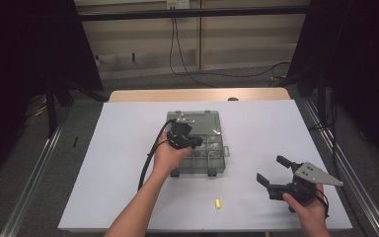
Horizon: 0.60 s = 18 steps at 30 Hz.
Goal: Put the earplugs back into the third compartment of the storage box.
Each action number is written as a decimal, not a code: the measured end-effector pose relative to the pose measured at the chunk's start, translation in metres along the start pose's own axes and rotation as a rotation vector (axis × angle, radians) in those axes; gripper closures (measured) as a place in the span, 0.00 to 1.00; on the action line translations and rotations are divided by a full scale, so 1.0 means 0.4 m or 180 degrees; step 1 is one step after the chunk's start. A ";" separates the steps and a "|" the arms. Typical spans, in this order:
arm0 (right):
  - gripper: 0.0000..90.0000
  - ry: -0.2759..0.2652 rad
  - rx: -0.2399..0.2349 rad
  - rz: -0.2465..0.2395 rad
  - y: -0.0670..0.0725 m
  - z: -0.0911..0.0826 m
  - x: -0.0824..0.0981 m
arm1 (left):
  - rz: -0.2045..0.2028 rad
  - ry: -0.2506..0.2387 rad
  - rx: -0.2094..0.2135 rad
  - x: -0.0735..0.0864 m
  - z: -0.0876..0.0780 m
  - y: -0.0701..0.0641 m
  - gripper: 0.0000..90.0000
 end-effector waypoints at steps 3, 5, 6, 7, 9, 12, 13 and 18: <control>0.04 -0.0003 0.0005 0.0001 -0.001 0.000 0.000 | -0.0027 -0.0012 -0.0040 -0.001 0.009 0.006 0.95; 0.04 -0.0007 0.0003 0.0005 0.000 0.000 -0.001 | -0.0043 -0.0030 -0.0059 -0.001 0.015 0.010 0.94; 0.04 -0.0009 0.0000 0.0007 0.000 0.000 -0.001 | -0.0037 -0.0028 -0.0067 0.000 0.018 0.012 0.94; 0.04 -0.0009 -0.0003 0.0004 0.001 0.000 -0.001 | -0.0037 -0.0039 -0.0077 -0.001 0.021 0.013 0.94; 0.04 -0.0009 -0.0004 0.0004 0.001 0.001 -0.001 | -0.0053 -0.0048 -0.0091 -0.001 0.027 0.015 0.94; 0.04 -0.0005 -0.0008 0.0005 0.002 0.001 -0.001 | -0.0054 -0.0065 -0.0109 -0.001 0.034 0.017 0.91; 0.04 -0.0003 -0.0011 0.0002 0.001 0.000 0.000 | -0.0017 -0.0055 -0.0127 0.001 0.036 0.020 0.89; 0.04 -0.0003 -0.0016 0.0011 0.002 0.000 0.000 | -0.0001 -0.0053 -0.0173 0.005 0.037 0.027 0.83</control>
Point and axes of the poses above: each handheld gripper's, and its own axes: z roughly forward along the jaws, x roughly out of its underside, y roughly to its left, the point moved 10 cm from there along z, roughly forward along the jaws, and after that the axes turned 12 degrees about -x, right-handed, at the moved point
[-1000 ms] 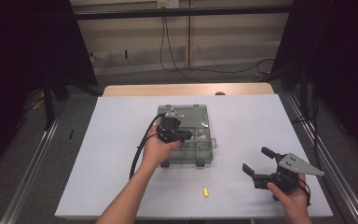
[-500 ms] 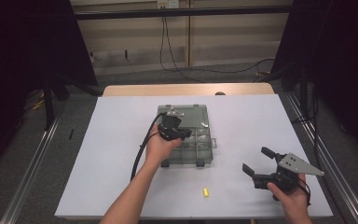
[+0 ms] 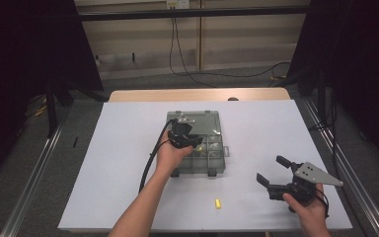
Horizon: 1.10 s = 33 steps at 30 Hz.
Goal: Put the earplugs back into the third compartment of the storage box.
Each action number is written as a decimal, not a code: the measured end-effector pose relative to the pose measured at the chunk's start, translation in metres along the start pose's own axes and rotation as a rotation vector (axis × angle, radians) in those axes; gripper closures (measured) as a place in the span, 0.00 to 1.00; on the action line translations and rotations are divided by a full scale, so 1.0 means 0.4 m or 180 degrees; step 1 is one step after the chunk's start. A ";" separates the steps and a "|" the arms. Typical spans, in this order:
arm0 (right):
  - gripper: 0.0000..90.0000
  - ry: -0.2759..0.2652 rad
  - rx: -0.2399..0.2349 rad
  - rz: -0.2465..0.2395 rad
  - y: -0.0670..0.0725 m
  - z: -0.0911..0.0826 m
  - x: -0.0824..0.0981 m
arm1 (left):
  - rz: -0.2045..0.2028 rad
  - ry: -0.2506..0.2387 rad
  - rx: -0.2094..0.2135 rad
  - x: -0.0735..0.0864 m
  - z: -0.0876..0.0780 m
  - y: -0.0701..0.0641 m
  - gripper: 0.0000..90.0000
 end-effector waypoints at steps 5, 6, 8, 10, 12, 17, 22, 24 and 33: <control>0.04 0.0001 0.0001 -0.0003 -0.001 0.000 0.000 | -0.0016 -0.0079 0.0051 -0.007 -0.019 -0.004 0.73; 0.04 -0.0003 0.0002 -0.0002 -0.001 0.000 0.000 | -0.0010 -0.0085 0.0075 -0.007 -0.025 -0.006 0.71; 0.04 0.0003 0.0001 -0.0006 -0.001 0.000 0.000 | -0.0044 -0.0125 0.0103 -0.008 -0.034 -0.008 0.67; 0.04 -0.0002 -0.0002 -0.0003 0.001 0.001 0.000 | -0.0032 -0.0156 0.0124 -0.006 -0.045 -0.010 0.65; 0.04 -0.0002 0.0001 -0.0007 0.001 0.001 0.000 | -0.0033 -0.0199 0.0144 -0.005 -0.056 -0.011 0.61; 0.04 -0.0004 0.0004 -0.0007 0.000 0.000 -0.001 | -0.0043 -0.0248 0.0173 0.008 -0.084 -0.017 0.50; 0.04 0.0005 0.0004 -0.0017 0.000 0.001 0.000 | -0.0043 -0.0267 0.0191 0.023 -0.106 -0.020 0.41; 0.04 0.0006 0.0003 -0.0020 0.001 0.002 0.000 | -0.0034 -0.0269 0.0186 0.028 -0.113 -0.022 0.37; 0.04 0.0002 0.0018 -0.0006 -0.002 0.000 0.000 | -0.0018 -0.0303 0.0238 0.048 -0.136 -0.041 0.24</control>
Point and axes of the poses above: each handheld gripper's, and its own axes: z roughly forward along the jaws, x roughly out of its underside, y roughly to its left, the point moved 10 cm from there along z, roughly forward along the jaws, and after that the axes turned 12 degrees about -x, right-handed, at the moved point
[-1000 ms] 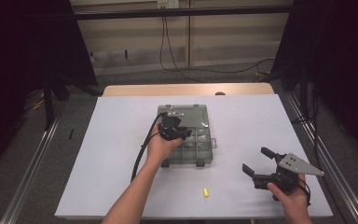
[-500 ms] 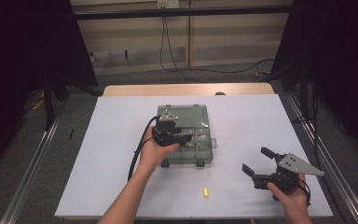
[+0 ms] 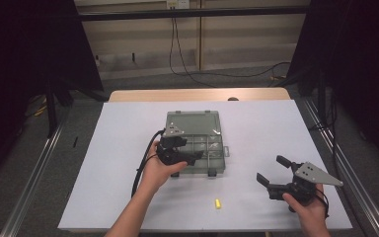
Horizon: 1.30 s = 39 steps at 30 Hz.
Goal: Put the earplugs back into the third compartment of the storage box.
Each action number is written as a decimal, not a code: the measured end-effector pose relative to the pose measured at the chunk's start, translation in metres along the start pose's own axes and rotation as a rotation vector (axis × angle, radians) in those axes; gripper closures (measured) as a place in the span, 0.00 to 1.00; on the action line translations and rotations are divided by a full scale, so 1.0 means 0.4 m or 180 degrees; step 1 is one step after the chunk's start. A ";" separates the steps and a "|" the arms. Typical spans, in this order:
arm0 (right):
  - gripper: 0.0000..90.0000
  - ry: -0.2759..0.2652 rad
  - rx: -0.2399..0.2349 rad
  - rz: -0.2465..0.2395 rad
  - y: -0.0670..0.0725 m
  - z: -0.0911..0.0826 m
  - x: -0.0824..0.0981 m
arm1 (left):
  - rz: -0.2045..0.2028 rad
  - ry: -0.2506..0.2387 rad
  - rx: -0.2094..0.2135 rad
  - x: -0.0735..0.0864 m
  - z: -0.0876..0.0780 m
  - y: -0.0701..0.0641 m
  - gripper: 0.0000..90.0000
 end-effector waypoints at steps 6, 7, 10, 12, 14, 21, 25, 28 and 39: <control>0.04 -0.0002 -0.0005 -0.0001 0.001 0.001 0.000 | 0.0001 -0.0065 0.0032 0.006 -0.013 -0.020 0.19; 0.04 -0.0004 -0.0005 -0.0002 0.001 0.001 0.000 | 0.0001 -0.0068 0.0033 0.007 -0.015 -0.022 0.18; 0.04 -0.0008 -0.0003 -0.0004 0.001 0.001 -0.001 | 0.0003 -0.0086 0.0068 0.011 -0.020 -0.031 0.16; 0.04 -0.0009 -0.0003 -0.0004 0.002 0.001 -0.001 | 0.0019 -0.0088 0.0088 0.016 -0.023 -0.037 0.15; 0.04 -0.0009 -0.0002 -0.0006 0.002 0.001 -0.001 | 0.0022 -0.0077 0.0106 0.020 -0.026 -0.042 0.15; 0.04 -0.0011 -0.0004 -0.0007 0.002 0.002 -0.001 | 0.0030 -0.0060 0.0153 0.036 -0.027 -0.055 0.14; 0.04 0.0000 -0.0003 -0.0006 0.002 0.002 0.000 | 0.0048 -0.0045 0.0192 0.043 -0.029 -0.063 0.14; 0.04 -0.0005 -0.0004 -0.0007 0.003 0.002 -0.001 | 0.0062 -0.0049 0.0211 0.047 -0.031 -0.070 0.14; 0.04 -0.0005 -0.0009 -0.0012 0.004 0.002 -0.001 | 0.0107 -0.0024 0.0296 0.062 -0.034 -0.099 0.14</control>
Point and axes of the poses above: each handheld gripper's, and its own axes: z roughly forward along the jaws, x roughly out of its underside, y roughly to its left, the point moved 10 cm from there along z, roughly forward along the jaws, and after that the axes turned 12 degrees about -x, right-handed, at the moved point
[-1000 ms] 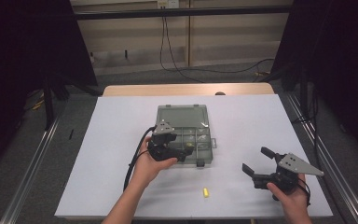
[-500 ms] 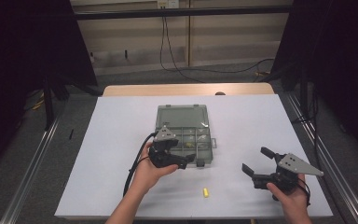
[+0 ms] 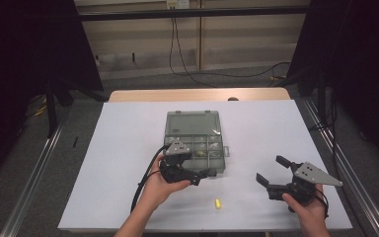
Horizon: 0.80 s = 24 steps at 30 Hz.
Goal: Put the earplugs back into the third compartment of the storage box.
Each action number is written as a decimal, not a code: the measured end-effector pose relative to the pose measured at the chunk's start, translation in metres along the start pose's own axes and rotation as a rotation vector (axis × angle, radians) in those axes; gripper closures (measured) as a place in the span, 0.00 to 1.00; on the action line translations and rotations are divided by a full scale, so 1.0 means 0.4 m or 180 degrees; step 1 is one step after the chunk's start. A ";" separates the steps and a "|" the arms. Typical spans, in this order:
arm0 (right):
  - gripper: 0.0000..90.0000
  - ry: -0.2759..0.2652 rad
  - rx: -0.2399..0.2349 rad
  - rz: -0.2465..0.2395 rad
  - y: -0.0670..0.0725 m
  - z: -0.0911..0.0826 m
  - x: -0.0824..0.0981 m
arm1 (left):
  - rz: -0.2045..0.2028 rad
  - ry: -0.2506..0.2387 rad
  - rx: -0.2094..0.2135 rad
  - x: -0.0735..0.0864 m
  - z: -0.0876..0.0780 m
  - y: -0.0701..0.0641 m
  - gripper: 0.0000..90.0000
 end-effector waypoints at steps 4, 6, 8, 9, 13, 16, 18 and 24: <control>0.04 0.0002 -0.0001 0.0006 -0.001 0.000 0.001 | 0.0024 0.0021 0.0022 0.007 0.001 -0.008 0.14; 0.04 0.0002 -0.0002 0.0005 0.000 0.001 0.001 | 0.0032 0.0023 0.0025 0.009 0.002 -0.010 0.14; 0.04 0.0004 -0.0003 0.0005 0.000 0.001 0.001 | 0.0042 0.0021 0.0041 0.011 0.002 -0.015 0.13; 0.04 0.0003 -0.0005 0.0008 0.000 0.001 0.002 | 0.0048 0.0028 0.0043 0.013 0.002 -0.017 0.13; 0.04 0.0007 -0.0010 0.0011 0.001 0.002 0.002 | 0.0085 0.0036 0.0057 0.018 0.001 -0.025 0.13; 0.04 0.0013 -0.0012 0.0018 0.001 0.003 0.003 | 0.0082 0.0027 0.0074 0.018 -0.002 -0.030 0.12; 0.04 0.0008 -0.0014 0.0016 0.002 0.003 0.002 | 0.0088 0.0009 0.0078 0.017 -0.004 -0.033 0.12; 0.04 0.0010 -0.0015 0.0021 0.002 0.003 0.003 | 0.0108 0.0017 0.0131 0.023 -0.005 -0.047 0.10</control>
Point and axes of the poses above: each handheld gripper's, and its own axes: z roughly forward along the jaws, x roughly out of its underside, y roughly to its left, the point moved 10 cm from there along z, roughly forward along the jaws, and after that the axes turned 12 degrees about -x, right-handed, at the moved point
